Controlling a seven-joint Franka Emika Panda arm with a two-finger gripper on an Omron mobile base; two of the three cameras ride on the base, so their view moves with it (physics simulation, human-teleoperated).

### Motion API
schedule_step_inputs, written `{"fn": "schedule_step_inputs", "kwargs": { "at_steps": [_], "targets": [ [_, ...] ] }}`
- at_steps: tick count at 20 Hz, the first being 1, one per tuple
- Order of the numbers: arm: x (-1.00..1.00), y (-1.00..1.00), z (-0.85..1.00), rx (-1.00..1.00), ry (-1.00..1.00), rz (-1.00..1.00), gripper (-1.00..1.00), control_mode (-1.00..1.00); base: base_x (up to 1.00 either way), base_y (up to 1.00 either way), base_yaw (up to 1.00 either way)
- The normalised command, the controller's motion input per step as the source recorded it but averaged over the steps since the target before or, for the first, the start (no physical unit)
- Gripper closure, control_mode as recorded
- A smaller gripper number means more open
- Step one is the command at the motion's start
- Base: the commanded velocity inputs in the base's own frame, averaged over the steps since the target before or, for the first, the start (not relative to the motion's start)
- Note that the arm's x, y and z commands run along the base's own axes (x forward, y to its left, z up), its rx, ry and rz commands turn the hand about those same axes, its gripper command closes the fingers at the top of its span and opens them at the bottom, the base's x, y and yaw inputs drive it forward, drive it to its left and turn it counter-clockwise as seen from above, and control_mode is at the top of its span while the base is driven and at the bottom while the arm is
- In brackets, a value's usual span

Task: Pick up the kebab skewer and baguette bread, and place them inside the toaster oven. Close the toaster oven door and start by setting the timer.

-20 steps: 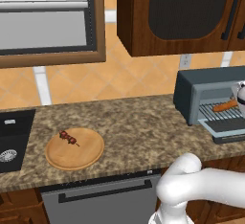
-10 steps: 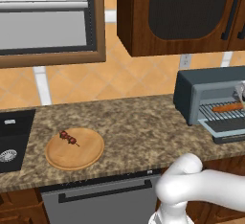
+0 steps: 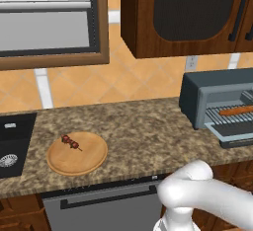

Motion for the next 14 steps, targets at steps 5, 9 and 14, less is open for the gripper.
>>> {"fn": "schedule_step_inputs", "kwargs": {
  "at_steps": [5,9,14],
  "targets": [
    [-0.85,1.00,0.00,-0.02,0.04,0.00,-1.00,-1.00,0.00,0.00,0.00],
    [-0.41,1.00,0.02,-0.02,0.00,-0.02,-1.00,-1.00,0.00,0.00,0.00],
    [-0.01,1.00,0.05,-0.01,0.01,-0.14,-1.00,-1.00,0.00,0.00,0.00]
  ]
}}
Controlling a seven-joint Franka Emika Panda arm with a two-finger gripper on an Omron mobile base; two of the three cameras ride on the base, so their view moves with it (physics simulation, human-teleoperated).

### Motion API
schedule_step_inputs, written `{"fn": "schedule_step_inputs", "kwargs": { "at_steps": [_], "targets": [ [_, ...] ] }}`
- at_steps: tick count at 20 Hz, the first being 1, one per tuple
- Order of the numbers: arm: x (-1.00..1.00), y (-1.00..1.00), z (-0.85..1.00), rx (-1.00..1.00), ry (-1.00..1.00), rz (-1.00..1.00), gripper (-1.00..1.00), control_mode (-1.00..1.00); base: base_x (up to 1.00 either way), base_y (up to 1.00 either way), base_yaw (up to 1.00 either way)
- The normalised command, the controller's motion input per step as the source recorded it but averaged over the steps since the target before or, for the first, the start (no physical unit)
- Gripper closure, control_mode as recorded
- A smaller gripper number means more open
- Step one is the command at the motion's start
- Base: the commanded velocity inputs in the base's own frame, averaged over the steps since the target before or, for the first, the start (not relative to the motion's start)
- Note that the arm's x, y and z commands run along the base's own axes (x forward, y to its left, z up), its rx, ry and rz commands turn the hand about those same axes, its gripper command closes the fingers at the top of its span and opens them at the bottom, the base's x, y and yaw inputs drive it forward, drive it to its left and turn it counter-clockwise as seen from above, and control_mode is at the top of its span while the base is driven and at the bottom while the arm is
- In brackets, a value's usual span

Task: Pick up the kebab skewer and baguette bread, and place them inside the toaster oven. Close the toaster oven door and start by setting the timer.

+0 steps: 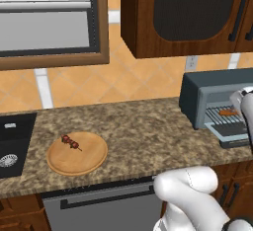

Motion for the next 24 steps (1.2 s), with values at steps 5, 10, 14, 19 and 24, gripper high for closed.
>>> {"fn": "schedule_step_inputs", "kwargs": {
  "at_steps": [5,10,14,19,24],
  "targets": [
    [0.05,1.00,0.01,0.00,0.05,-0.29,-1.00,-1.00,0.00,0.00,0.00],
    [0.39,1.00,0.03,0.00,0.04,-0.39,-1.00,-1.00,0.00,0.00,0.00],
    [0.38,1.00,0.00,0.00,0.05,-0.45,-1.00,-1.00,0.00,0.00,0.00],
    [0.06,1.00,0.00,0.00,0.01,-0.51,-1.00,-1.00,0.00,0.00,0.00],
    [0.00,1.00,0.00,0.01,0.00,-0.51,-1.00,-1.00,0.00,0.00,0.00]
  ]
}}
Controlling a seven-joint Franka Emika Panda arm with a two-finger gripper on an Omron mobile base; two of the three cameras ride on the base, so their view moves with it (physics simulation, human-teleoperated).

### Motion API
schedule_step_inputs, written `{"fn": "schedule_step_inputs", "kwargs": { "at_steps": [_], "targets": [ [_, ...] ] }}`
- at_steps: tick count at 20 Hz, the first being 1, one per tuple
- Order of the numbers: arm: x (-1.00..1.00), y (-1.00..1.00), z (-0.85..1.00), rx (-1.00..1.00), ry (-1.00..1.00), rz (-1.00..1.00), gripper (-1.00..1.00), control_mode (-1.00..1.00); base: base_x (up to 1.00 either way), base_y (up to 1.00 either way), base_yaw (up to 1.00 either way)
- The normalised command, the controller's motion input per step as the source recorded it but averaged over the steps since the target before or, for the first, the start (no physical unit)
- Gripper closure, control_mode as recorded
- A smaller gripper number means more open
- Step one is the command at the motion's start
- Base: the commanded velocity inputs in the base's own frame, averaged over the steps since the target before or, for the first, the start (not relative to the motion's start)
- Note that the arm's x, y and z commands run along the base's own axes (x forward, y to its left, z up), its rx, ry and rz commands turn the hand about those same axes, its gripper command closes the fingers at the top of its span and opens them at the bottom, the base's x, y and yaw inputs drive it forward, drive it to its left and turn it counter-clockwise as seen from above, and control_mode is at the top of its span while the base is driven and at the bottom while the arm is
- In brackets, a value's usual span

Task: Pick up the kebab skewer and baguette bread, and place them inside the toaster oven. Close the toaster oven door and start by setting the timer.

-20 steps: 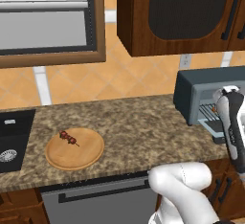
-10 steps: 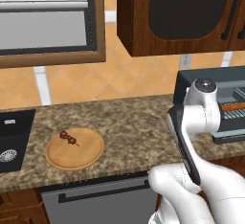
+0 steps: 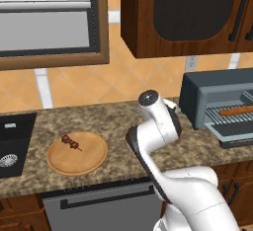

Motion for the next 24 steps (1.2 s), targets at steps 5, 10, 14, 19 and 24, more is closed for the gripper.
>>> {"fn": "schedule_step_inputs", "kwargs": {
  "at_steps": [5,10,14,19,24],
  "targets": [
    [0.00,1.00,0.00,0.16,0.02,-0.31,-1.00,-1.00,0.00,0.00,0.00],
    [0.07,1.00,-0.01,0.21,0.16,-0.23,-1.00,-1.00,0.00,0.00,0.00],
    [0.32,1.00,-0.32,0.19,0.07,-0.12,-1.00,-1.00,0.00,0.00,0.00],
    [0.61,0.83,-0.41,0.13,0.04,-0.02,-1.00,-1.00,0.00,0.00,0.00],
    [0.53,0.46,-0.28,0.17,0.00,0.00,-1.00,-1.00,0.00,0.00,0.00]
  ]
}}
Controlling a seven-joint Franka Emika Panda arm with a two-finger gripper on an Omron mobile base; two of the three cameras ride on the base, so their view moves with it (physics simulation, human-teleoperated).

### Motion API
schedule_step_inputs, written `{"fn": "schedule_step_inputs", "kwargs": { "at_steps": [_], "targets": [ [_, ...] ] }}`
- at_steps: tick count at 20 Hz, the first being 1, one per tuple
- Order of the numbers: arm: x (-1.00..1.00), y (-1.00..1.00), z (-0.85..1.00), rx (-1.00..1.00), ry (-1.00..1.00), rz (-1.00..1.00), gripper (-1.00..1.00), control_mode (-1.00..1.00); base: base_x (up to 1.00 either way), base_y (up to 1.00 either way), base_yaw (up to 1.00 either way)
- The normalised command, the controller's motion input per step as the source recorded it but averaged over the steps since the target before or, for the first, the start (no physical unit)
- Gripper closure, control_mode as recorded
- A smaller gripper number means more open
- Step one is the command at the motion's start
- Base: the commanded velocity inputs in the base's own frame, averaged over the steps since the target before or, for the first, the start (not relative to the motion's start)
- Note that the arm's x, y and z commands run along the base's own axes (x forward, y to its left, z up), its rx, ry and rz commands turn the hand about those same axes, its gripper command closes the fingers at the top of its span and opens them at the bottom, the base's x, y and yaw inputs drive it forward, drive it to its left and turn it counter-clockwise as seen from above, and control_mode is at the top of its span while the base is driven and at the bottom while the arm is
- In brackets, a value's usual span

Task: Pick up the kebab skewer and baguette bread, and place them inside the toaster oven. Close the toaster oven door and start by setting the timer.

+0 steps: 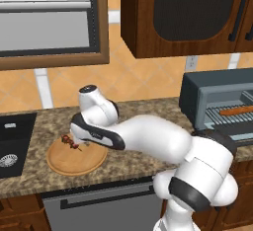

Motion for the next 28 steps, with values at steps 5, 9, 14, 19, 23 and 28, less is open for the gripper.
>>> {"fn": "schedule_step_inputs", "kwargs": {
  "at_steps": [5,9,14,19,23,28],
  "targets": [
    [0.58,0.71,-0.34,0.02,0.09,0.02,-1.00,-1.00,0.00,0.00,0.00],
    [0.53,0.43,-0.42,0.00,0.11,0.08,-1.00,-1.00,0.00,0.00,0.00],
    [0.45,0.38,-0.14,0.00,0.12,0.11,-1.00,-1.00,0.00,0.00,0.00],
    [0.49,0.26,-0.30,-0.02,0.02,0.08,-1.00,-1.00,0.00,0.00,0.00],
    [0.19,0.06,-0.31,-0.02,0.00,0.07,-1.00,-1.00,0.00,0.00,0.00],
    [0.24,0.02,-0.19,0.00,0.00,0.05,-1.00,-1.00,0.00,0.00,0.00]
  ]
}}
